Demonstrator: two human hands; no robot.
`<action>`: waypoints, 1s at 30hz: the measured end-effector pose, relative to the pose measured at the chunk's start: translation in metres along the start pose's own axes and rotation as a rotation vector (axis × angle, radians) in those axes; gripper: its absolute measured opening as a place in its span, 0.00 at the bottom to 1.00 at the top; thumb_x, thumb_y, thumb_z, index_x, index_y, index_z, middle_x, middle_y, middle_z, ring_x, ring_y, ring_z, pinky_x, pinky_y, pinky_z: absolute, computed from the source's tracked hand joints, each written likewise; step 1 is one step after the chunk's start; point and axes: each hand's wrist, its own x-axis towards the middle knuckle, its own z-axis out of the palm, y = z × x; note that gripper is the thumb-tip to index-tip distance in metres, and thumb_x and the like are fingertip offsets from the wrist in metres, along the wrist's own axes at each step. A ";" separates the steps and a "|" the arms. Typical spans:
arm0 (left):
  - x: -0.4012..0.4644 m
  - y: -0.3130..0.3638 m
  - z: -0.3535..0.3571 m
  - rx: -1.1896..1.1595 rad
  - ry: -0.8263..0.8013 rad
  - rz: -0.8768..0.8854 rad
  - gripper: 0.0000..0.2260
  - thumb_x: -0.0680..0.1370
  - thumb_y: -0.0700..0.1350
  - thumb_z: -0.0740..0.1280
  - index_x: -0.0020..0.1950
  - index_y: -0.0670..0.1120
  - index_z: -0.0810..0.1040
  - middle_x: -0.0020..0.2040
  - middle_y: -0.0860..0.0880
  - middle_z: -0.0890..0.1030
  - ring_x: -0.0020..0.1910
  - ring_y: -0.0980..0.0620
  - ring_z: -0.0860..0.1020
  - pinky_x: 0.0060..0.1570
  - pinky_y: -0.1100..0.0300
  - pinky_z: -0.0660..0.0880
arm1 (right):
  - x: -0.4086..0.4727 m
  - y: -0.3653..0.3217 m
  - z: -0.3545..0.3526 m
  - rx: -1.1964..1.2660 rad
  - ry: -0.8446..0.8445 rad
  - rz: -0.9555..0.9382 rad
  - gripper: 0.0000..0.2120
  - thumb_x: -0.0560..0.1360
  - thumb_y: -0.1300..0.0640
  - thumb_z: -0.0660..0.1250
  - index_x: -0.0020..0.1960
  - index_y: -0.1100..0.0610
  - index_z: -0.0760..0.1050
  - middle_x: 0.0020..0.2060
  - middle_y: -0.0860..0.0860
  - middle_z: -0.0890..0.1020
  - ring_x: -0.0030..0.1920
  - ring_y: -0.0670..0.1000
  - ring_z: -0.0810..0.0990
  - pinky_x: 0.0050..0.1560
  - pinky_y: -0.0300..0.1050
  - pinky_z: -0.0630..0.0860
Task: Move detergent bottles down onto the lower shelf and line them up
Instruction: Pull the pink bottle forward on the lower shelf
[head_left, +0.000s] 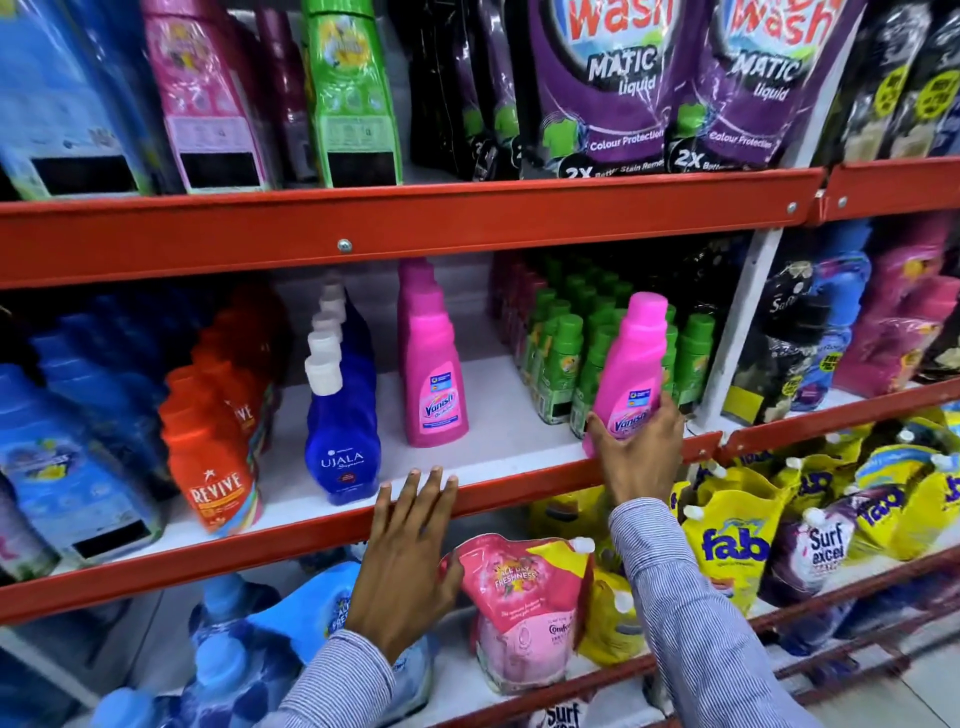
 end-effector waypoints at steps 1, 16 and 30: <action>-0.002 -0.003 0.000 -0.005 0.005 -0.005 0.35 0.74 0.55 0.61 0.79 0.46 0.61 0.77 0.45 0.71 0.77 0.43 0.69 0.75 0.43 0.54 | -0.002 -0.002 0.000 0.005 0.004 -0.008 0.42 0.63 0.47 0.78 0.68 0.61 0.64 0.63 0.61 0.75 0.63 0.63 0.74 0.64 0.58 0.73; -0.036 -0.041 -0.002 -0.151 0.088 -0.063 0.32 0.74 0.50 0.61 0.77 0.41 0.67 0.76 0.44 0.72 0.76 0.45 0.69 0.79 0.57 0.51 | -0.086 -0.093 0.043 0.089 -0.247 -0.265 0.41 0.62 0.41 0.77 0.66 0.60 0.66 0.59 0.58 0.77 0.60 0.60 0.76 0.61 0.53 0.75; -0.037 -0.041 -0.011 -0.196 0.112 -0.051 0.30 0.72 0.50 0.60 0.74 0.40 0.72 0.71 0.45 0.77 0.73 0.50 0.65 0.79 0.61 0.47 | -0.107 -0.094 0.074 0.066 -0.353 -0.184 0.38 0.62 0.45 0.78 0.64 0.59 0.67 0.58 0.57 0.75 0.59 0.60 0.76 0.59 0.52 0.75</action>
